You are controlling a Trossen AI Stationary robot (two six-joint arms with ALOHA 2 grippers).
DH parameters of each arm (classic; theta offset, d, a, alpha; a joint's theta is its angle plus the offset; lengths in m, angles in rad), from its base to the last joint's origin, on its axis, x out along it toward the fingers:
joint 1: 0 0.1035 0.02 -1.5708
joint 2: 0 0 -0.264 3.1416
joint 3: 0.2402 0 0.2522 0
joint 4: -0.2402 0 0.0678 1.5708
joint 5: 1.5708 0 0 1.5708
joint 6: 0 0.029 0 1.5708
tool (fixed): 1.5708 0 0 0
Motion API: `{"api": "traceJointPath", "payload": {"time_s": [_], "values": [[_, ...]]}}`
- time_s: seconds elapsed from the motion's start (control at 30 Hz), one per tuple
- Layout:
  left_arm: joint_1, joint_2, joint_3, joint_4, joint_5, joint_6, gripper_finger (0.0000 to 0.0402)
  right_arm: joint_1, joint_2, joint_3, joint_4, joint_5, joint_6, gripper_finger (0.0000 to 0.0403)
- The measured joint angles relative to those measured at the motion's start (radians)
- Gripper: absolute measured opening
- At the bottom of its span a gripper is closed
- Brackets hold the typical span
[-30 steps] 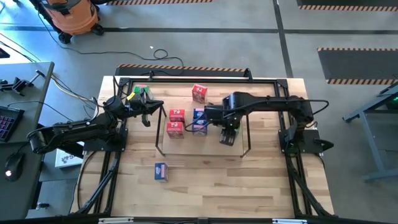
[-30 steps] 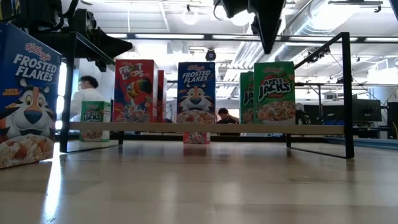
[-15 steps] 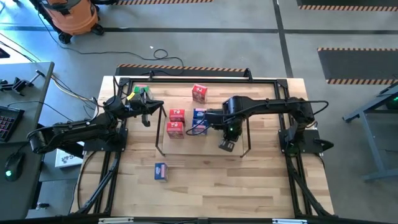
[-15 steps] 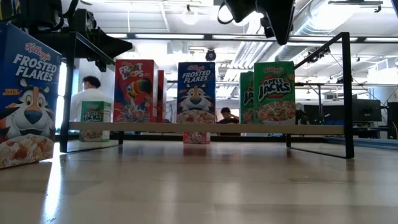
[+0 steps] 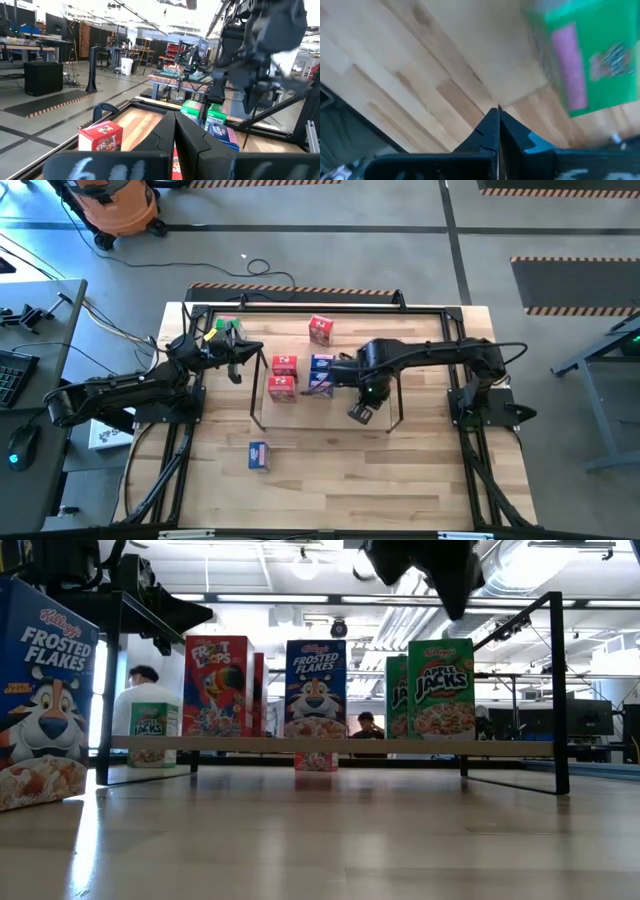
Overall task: Stack cereal on shelf
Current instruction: Put the bottom green cereal box on the shelf
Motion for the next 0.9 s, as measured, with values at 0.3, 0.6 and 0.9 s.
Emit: {"api": "traceJointPath", "payload": {"time_s": [0.3,0.6,0.9], "values": [[0.000,0.000,0.000,0.000,0.000,0.000,0.0000,0.042,-0.009,-0.220,0.001,-0.006,0.113,0.0000],[0.000,0.000,0.000,0.002,0.000,0.000,0.0000,0.028,-0.013,-0.217,-0.004,0.194,0.167,0.0000],[0.000,0.000,0.000,0.002,-0.001,0.000,0.0000,0.016,-0.013,-0.215,0.023,0.255,0.166,0.0000]]}}
